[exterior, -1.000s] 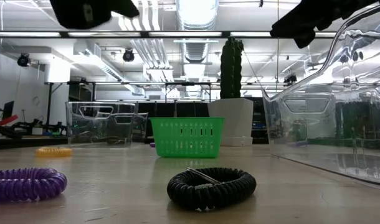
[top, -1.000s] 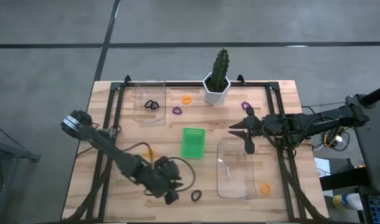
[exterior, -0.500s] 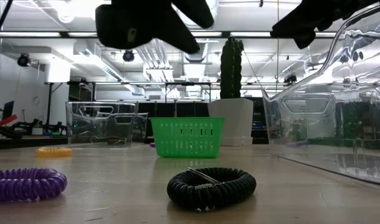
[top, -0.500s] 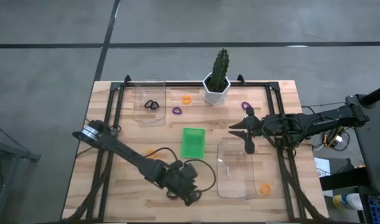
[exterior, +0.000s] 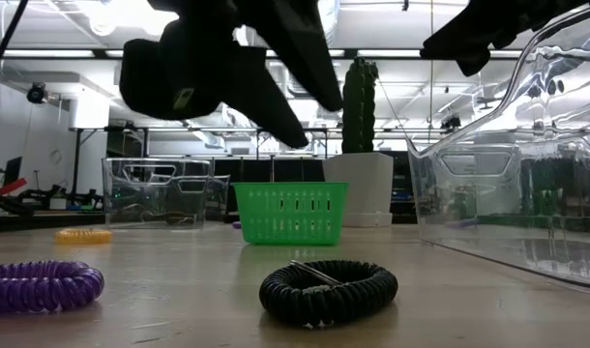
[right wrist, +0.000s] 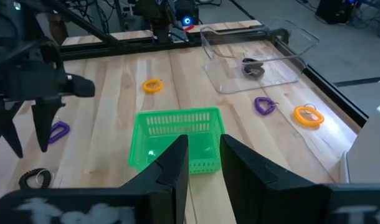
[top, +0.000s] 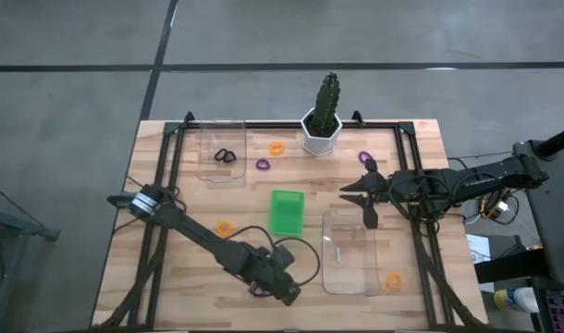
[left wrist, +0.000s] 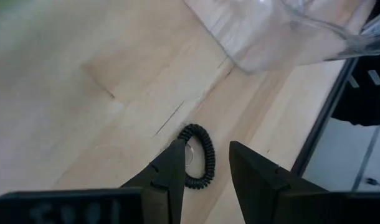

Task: Sort spring keychains
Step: Put the black spring keychain into the top transparent bin

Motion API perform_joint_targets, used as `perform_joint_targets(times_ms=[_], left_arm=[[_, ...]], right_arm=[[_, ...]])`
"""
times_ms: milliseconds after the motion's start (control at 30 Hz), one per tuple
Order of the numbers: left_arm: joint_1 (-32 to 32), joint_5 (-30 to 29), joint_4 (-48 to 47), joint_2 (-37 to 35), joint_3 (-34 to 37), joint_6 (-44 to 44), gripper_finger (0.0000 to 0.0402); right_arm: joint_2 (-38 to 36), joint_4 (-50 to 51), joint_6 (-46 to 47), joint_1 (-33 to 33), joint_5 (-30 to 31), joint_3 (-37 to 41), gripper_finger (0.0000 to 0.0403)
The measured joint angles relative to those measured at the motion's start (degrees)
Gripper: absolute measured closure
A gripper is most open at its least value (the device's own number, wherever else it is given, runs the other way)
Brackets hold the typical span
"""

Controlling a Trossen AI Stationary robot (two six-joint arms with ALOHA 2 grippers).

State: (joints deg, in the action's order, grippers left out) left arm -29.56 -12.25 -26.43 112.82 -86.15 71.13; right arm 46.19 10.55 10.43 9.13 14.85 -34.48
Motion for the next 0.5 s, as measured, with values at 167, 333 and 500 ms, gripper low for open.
perform_joint_targets(times_ms=[167, 333, 500], left_arm=[[-0.2, 0.2, 2.7, 1.6, 0.0, 3.2, 0.0284], [-0.3, 0.6, 5.0, 3.3, -0.2, 3.1, 0.0284], [-0.3, 0.7, 5.0, 4.1, 0.1, 3.5, 0.0284]], right_arm=[[0.0, 0.0, -0.1, 0.0, 0.0, 0.0, 0.0317], [0.0, 0.0, -0.4, 0.0, 0.1, 0.0, 0.0317], [0.0, 0.4, -0.5, 0.0, 0.1, 0.0, 0.0317]])
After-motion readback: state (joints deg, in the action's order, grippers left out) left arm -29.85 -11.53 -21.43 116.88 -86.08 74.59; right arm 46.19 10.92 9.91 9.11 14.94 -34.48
